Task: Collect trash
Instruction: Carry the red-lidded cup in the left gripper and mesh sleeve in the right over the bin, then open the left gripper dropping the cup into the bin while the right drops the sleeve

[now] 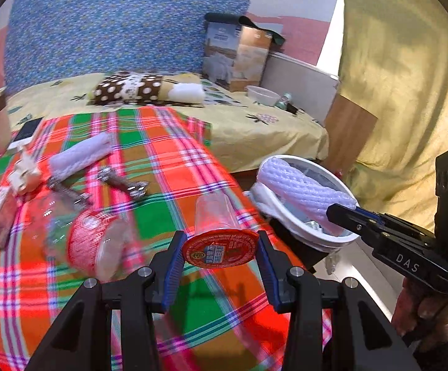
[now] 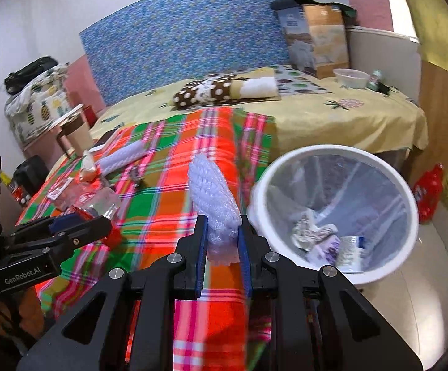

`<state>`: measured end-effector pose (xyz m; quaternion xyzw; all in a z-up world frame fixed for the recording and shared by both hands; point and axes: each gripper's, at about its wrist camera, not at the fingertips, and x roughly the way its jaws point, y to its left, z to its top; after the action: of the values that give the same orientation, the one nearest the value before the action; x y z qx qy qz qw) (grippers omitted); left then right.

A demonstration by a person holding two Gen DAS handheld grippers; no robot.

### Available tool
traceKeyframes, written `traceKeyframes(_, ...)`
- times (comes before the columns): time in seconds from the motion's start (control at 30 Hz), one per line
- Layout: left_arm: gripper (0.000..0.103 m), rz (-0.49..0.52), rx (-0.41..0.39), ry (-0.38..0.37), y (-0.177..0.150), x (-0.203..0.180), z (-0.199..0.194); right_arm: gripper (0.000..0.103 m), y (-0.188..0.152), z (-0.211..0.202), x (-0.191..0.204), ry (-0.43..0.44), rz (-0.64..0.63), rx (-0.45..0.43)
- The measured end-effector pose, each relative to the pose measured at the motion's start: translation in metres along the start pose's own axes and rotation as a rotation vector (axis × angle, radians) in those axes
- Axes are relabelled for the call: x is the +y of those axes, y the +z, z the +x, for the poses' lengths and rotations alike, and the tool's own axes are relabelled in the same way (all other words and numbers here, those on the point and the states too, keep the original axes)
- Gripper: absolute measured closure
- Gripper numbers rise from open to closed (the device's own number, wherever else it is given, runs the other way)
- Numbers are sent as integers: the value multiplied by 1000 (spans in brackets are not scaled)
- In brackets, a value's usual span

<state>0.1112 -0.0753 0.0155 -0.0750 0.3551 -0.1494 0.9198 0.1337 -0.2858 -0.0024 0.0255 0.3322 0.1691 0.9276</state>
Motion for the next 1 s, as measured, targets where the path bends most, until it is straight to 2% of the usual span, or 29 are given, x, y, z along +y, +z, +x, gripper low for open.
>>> traceKeyframes(0.4,58,99,26,-107,25,-55,47,82,-5,-12,-52,-118,105,-8)
traceKeyframes(0.67,58,150,74,-174,32,-88,84,82,-9,-10,-78,-166,150,11)
traceKeyframes(1.0,58,174,135,-196,34,-107,126,80,-11,-2,-95,-202,170,47)
